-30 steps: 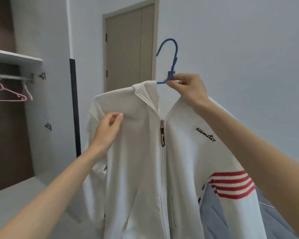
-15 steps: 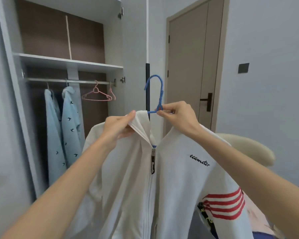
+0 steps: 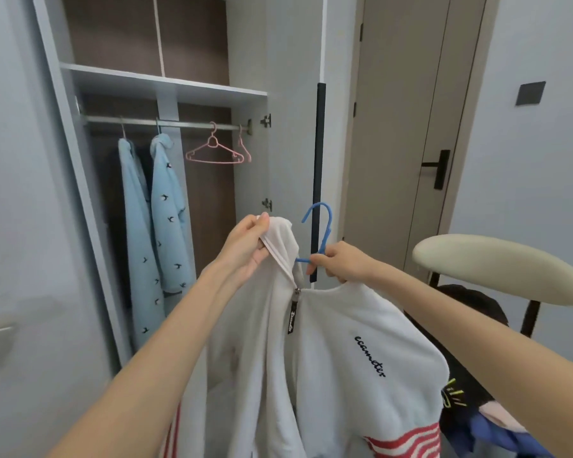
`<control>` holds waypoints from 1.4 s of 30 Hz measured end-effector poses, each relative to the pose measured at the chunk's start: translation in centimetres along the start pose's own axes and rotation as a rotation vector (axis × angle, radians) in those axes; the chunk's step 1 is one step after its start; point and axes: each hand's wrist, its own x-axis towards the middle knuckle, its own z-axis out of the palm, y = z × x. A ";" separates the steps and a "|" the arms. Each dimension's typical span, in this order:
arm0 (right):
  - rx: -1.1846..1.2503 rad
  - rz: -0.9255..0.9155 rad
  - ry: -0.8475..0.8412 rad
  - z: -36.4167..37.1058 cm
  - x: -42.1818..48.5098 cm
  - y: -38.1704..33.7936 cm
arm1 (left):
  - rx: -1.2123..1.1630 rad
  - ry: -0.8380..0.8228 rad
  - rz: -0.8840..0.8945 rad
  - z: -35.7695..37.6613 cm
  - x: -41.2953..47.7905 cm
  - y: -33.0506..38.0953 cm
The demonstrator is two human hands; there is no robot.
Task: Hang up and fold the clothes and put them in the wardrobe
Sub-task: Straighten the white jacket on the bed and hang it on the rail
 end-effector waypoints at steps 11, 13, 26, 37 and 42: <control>0.235 0.032 0.524 -3.3 2.6 0.2 | 0.290 -0.014 -0.289 -1.6 -1.7 -4.1; 0.286 0.011 0.578 -4.1 2.7 -0.4 | 0.503 0.053 -0.230 -2.0 -1.1 -4.6; 0.395 0.019 0.716 -6.1 3.0 0.1 | 0.875 0.281 0.256 -7.2 2.7 -2.9; 0.325 0.069 0.824 -6.2 2.3 2.0 | 1.023 0.447 0.341 -8.9 2.9 -3.7; 0.282 0.049 0.833 -5.8 2.4 1.8 | 1.063 0.323 0.218 -8.8 3.0 -3.6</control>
